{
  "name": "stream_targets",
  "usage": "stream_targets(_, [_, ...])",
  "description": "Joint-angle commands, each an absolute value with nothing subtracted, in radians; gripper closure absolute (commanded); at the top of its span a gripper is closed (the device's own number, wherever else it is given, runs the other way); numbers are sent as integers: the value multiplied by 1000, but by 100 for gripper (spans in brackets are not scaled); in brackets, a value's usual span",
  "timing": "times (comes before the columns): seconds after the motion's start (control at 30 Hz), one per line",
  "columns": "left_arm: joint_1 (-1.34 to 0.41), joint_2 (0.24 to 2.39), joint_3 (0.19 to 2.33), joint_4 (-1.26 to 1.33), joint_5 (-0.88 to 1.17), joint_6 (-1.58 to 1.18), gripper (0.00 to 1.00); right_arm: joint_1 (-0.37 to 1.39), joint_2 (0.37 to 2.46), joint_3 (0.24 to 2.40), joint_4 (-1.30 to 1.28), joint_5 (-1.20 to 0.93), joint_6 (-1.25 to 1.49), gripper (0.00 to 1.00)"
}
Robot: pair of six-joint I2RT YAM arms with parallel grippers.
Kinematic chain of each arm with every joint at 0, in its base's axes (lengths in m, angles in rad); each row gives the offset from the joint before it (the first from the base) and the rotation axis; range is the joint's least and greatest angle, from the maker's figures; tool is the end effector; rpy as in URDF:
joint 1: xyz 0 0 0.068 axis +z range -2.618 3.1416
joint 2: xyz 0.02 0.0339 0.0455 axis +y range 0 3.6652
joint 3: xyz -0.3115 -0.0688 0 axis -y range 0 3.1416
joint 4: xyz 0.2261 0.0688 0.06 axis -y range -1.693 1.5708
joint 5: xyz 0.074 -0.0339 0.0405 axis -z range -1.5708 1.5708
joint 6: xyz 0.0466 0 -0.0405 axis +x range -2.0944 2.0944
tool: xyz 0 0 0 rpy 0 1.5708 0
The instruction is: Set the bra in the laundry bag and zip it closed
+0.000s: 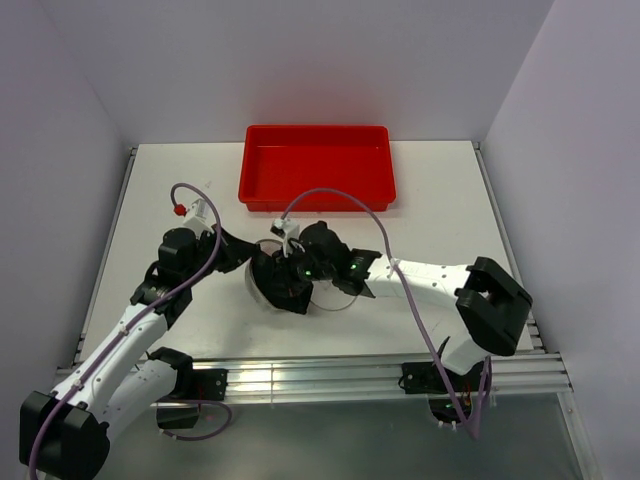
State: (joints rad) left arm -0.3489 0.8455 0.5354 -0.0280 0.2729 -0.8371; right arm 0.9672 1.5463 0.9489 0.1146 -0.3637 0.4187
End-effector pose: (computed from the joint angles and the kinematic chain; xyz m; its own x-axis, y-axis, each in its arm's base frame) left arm 0.1453 -0.0662 0.2953 -0.6307 -0.5316 -0.5653 0.1489 0.6320 -0.7605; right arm 0.1777 0.2870 0.2928 -0.6263 -0.2390 -0.7420 -0.7592 0.4031 0.5110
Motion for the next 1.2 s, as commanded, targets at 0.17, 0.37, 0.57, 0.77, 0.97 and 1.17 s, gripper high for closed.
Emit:
stream_targets(0.17, [-356, 801, 528, 58, 288, -861, 100, 988, 1647, 1051, -57, -377, 374, 100])
stream_targets(0.37, [-360, 770, 509, 52, 313, -859, 100, 976, 1706, 1132, -123, -273, 443, 100])
stream_targets(0.57, [-368, 752, 476, -14, 302, -848, 100, 937, 1600, 1111, -31, -141, 566, 100])
stream_targets(0.77, [-380, 744, 463, -49, 319, -856, 100, 902, 1615, 1132, 23, -89, 661, 100])
stream_targets(0.97, [-400, 746, 479, -43, 377, -908, 100, 874, 1686, 1147, 122, -81, 782, 100])
stream_targets(1.17, [-402, 715, 494, -9, 423, -991, 100, 874, 1691, 1045, 245, -48, 934, 100])
